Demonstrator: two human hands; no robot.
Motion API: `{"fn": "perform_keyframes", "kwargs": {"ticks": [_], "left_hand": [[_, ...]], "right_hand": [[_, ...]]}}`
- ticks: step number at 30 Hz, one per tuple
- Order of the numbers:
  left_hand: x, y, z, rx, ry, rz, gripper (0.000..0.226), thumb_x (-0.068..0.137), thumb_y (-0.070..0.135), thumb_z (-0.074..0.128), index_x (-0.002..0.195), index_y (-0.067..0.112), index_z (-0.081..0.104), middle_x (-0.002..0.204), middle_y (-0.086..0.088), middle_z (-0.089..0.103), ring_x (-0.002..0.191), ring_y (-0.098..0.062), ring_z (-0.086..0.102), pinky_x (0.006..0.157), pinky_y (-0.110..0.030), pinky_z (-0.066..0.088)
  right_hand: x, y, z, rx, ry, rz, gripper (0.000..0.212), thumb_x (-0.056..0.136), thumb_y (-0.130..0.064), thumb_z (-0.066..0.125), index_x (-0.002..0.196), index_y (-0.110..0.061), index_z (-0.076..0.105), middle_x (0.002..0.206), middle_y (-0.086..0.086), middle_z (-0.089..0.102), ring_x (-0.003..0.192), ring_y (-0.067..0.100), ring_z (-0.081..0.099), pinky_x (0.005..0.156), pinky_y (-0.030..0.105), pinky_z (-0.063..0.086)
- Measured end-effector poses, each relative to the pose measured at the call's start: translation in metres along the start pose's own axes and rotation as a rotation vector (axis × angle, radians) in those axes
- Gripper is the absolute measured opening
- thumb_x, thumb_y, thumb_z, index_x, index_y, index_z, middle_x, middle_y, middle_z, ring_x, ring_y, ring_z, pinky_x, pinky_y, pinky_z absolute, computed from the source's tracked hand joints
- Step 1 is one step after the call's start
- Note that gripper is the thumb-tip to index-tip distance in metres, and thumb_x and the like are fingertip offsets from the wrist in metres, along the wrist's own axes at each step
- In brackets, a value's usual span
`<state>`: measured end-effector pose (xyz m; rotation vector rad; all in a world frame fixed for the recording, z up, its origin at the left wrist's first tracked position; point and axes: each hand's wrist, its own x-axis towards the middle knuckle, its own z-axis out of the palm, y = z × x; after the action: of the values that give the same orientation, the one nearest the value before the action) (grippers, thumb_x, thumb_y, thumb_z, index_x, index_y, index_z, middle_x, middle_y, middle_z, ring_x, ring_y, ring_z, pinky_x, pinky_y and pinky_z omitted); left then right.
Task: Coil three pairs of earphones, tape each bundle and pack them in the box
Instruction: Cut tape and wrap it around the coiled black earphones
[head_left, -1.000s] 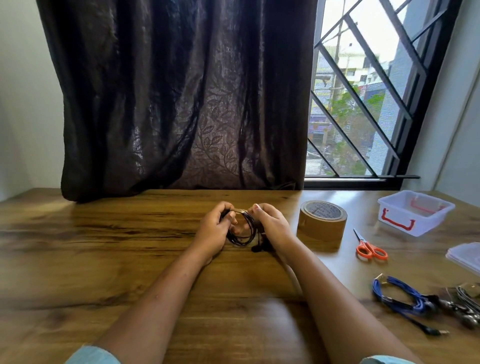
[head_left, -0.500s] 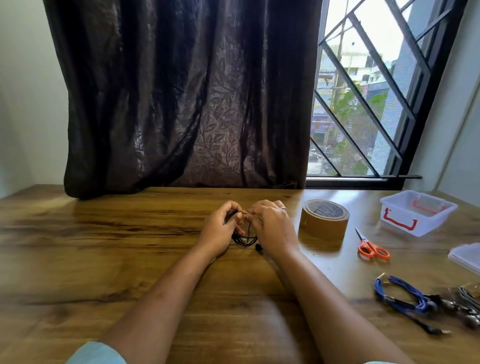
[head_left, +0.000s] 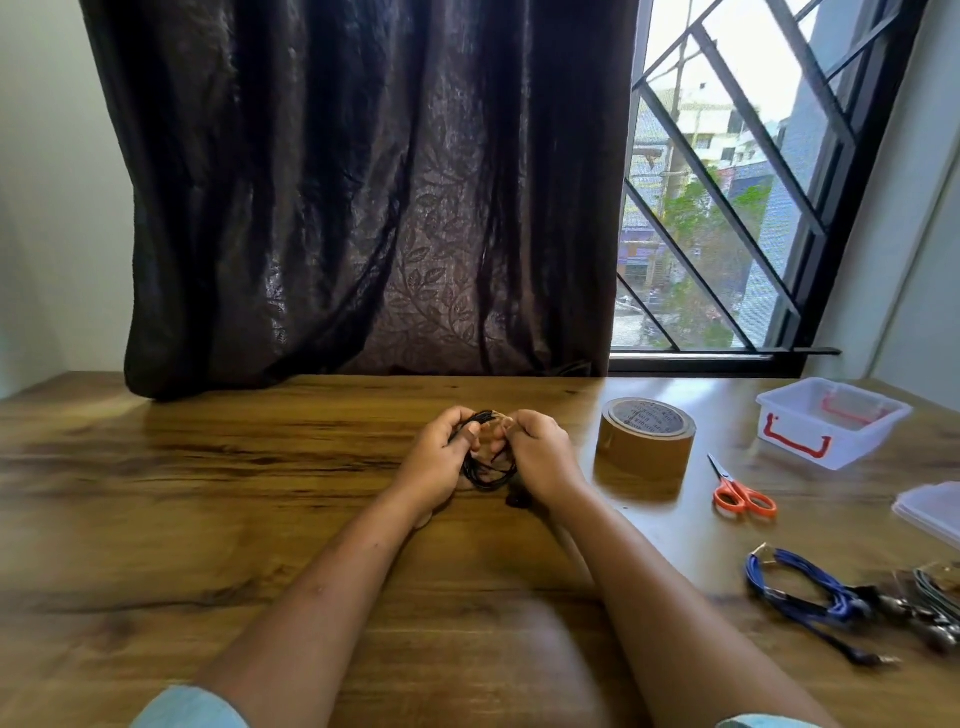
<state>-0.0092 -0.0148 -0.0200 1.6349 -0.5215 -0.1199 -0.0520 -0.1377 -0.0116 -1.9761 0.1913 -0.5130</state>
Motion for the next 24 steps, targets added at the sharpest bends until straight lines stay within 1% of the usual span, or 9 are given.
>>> {"fn": "perform_keyframes", "kwargs": {"ticks": [2, 3, 4, 6, 9, 14, 19, 22, 24], "left_hand": [[0.0, 0.0, 0.0, 0.01, 0.028, -0.002, 0.018, 0.1, 0.02, 0.042, 0.096, 0.021, 0.059, 0.104, -0.016, 0.066, 0.094, -0.027, 0.067, 0.079, -0.045, 0.058], [0.001, -0.001, 0.0, 0.017, 0.043, -0.006, 0.019, 0.1, 0.02, 0.041, 0.093, 0.023, 0.059, 0.104, -0.016, 0.066, 0.094, -0.027, 0.067, 0.078, -0.045, 0.058], [0.001, -0.001, 0.0, 0.019, 0.055, -0.01, 0.02, 0.1, 0.021, 0.041, 0.091, 0.025, 0.059, 0.104, -0.016, 0.065, 0.094, -0.028, 0.066, 0.078, -0.046, 0.058], [0.001, 0.0, 0.0, 0.012, 0.072, -0.017, 0.02, 0.1, 0.022, 0.041, 0.092, 0.028, 0.059, 0.104, -0.014, 0.065, 0.094, -0.028, 0.066, 0.077, -0.047, 0.058], [0.002, 0.001, 0.0, -0.006, 0.092, -0.023, 0.019, 0.1, 0.023, 0.041, 0.096, 0.028, 0.059, 0.103, -0.011, 0.064, 0.093, -0.025, 0.066, 0.073, -0.042, 0.059], [0.002, 0.001, 0.001, -0.023, 0.137, -0.022, 0.018, 0.1, 0.022, 0.043, 0.093, 0.028, 0.059, 0.099, -0.012, 0.065, 0.09, -0.029, 0.068, 0.076, -0.048, 0.058], [0.002, 0.001, 0.004, -0.031, 0.184, -0.03, 0.013, 0.096, 0.02, 0.05, 0.092, 0.023, 0.061, 0.097, -0.008, 0.066, 0.088, -0.024, 0.068, 0.069, -0.043, 0.06], [0.002, 0.001, 0.003, 0.022, 0.244, -0.014, 0.011, 0.095, 0.019, 0.053, 0.094, 0.02, 0.064, 0.094, -0.006, 0.069, 0.085, -0.021, 0.068, 0.065, -0.036, 0.06], [0.0, 0.002, 0.002, 0.033, 0.266, -0.026, 0.011, 0.095, 0.019, 0.054, 0.095, 0.019, 0.064, 0.094, -0.006, 0.069, 0.084, -0.021, 0.068, 0.064, -0.035, 0.059]], "right_hand": [[0.001, -0.001, -0.001, 0.144, -0.033, 0.061, 0.033, 0.097, -0.006, 0.037, 0.084, -0.006, 0.068, 0.088, 0.013, 0.07, 0.089, 0.028, 0.067, 0.08, 0.031, 0.057], [0.002, 0.0, -0.003, 0.203, -0.054, 0.08, 0.033, 0.096, -0.005, 0.037, 0.087, -0.004, 0.069, 0.091, 0.018, 0.071, 0.092, 0.033, 0.067, 0.084, 0.042, 0.057], [0.002, 0.0, -0.005, 0.25, -0.076, 0.09, 0.033, 0.097, -0.007, 0.037, 0.091, -0.001, 0.069, 0.093, 0.021, 0.071, 0.094, 0.036, 0.067, 0.087, 0.047, 0.055], [0.002, 0.001, -0.007, 0.313, -0.112, 0.098, 0.034, 0.101, -0.018, 0.039, 0.099, -0.001, 0.068, 0.096, 0.021, 0.071, 0.096, 0.033, 0.068, 0.088, 0.045, 0.055], [0.001, 0.003, -0.007, 0.335, -0.146, 0.085, 0.036, 0.098, -0.039, 0.047, 0.102, -0.009, 0.067, 0.089, 0.01, 0.072, 0.09, 0.024, 0.07, 0.085, 0.039, 0.057], [0.0, 0.003, -0.007, 0.26, -0.076, 0.041, 0.016, 0.094, -0.021, 0.058, 0.094, -0.008, 0.067, 0.072, 0.001, 0.066, 0.075, 0.017, 0.066, 0.085, 0.045, 0.057], [0.001, 0.006, -0.01, 0.253, -0.018, 0.062, 0.015, 0.093, -0.022, 0.06, 0.085, -0.013, 0.068, 0.071, 0.002, 0.068, 0.076, 0.02, 0.066, 0.083, 0.045, 0.057], [0.0, 0.003, -0.012, 0.318, -0.043, 0.084, 0.018, 0.093, -0.022, 0.059, 0.088, -0.008, 0.068, 0.073, 0.004, 0.066, 0.074, 0.019, 0.065, 0.078, 0.04, 0.059], [-0.003, 0.0, -0.013, 0.389, -0.077, 0.112, 0.01, 0.092, -0.018, 0.061, 0.095, -0.008, 0.063, 0.077, 0.006, 0.066, 0.072, 0.018, 0.064, 0.065, 0.032, 0.058]]}}
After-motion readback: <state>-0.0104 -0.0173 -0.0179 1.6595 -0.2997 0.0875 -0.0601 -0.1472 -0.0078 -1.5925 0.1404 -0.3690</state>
